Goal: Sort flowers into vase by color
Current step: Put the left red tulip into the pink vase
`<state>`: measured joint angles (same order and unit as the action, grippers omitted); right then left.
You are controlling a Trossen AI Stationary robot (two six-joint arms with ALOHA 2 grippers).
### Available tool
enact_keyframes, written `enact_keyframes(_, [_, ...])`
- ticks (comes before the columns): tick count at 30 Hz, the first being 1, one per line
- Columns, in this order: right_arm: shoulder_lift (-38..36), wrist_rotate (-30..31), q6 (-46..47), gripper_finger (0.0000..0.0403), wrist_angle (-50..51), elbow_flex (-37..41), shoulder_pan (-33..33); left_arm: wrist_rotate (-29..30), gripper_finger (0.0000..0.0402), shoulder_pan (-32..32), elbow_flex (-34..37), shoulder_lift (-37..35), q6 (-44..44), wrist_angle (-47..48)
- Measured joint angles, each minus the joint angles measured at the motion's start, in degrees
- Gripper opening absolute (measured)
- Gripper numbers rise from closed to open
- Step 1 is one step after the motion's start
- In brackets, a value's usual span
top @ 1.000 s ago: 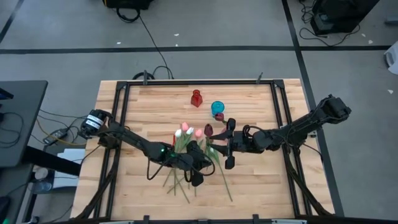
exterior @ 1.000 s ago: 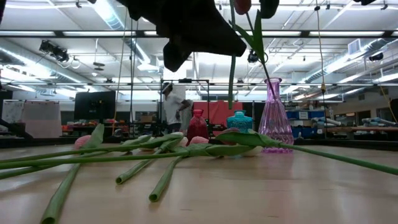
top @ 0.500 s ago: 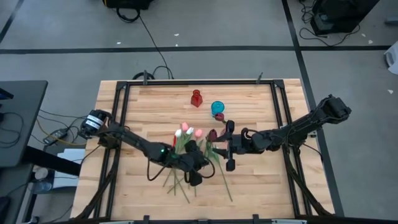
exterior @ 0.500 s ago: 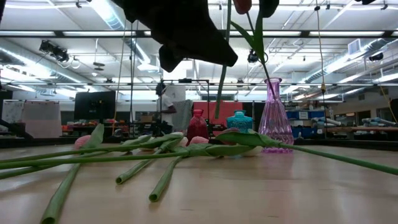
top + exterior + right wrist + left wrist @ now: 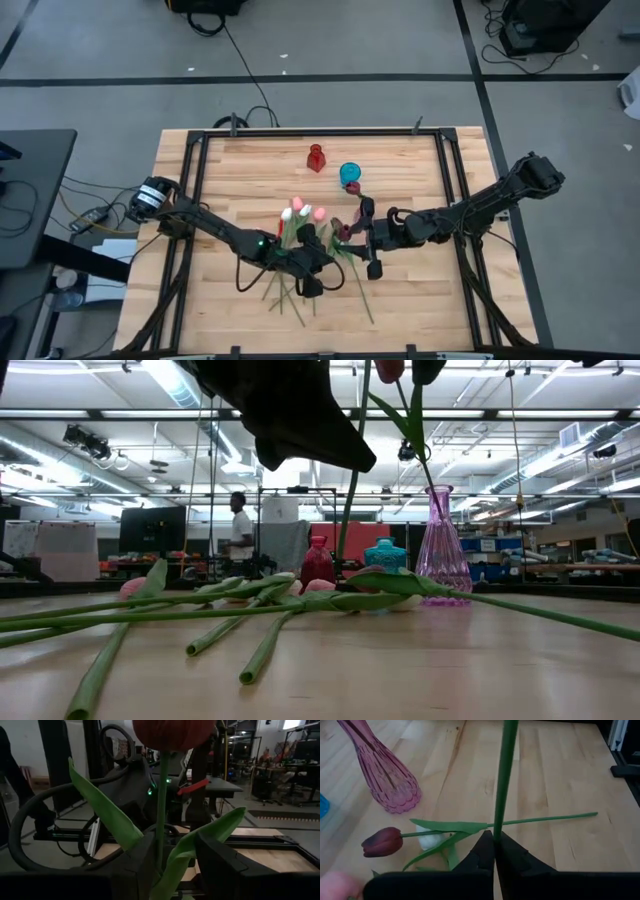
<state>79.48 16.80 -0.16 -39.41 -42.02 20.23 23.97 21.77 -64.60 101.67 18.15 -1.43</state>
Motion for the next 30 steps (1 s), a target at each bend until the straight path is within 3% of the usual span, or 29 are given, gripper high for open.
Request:
enact_keyframes(10, [0.00, 0.94, 0.02, 0.0141, -0.40, 0.00, 0.03, 0.02, 0.0008, -0.01, 0.00, -0.02, 0.02, -0.39])
enact_keyframes(21, [0.02, 1.27, 1.51, 0.0030, 0.03, 0.00, 0.04, -0.01, 0.0011, 0.01, 0.00, -0.02, 0.28, -1.63])
enact_keyframes(24, [-0.03, 1.29, 1.51, 0.0011, 0.14, -0.02, 0.04, 1.17, 0.0033, 0.11, 0.04, -0.02, 1.57, -2.40])
enact_keyframes(30, [-3.00, 3.03, 2.47, 0.0023, 4.73, 0.02, 0.07, 4.13, 0.0112, 0.86, 0.02, -0.11, 1.82, -5.14])
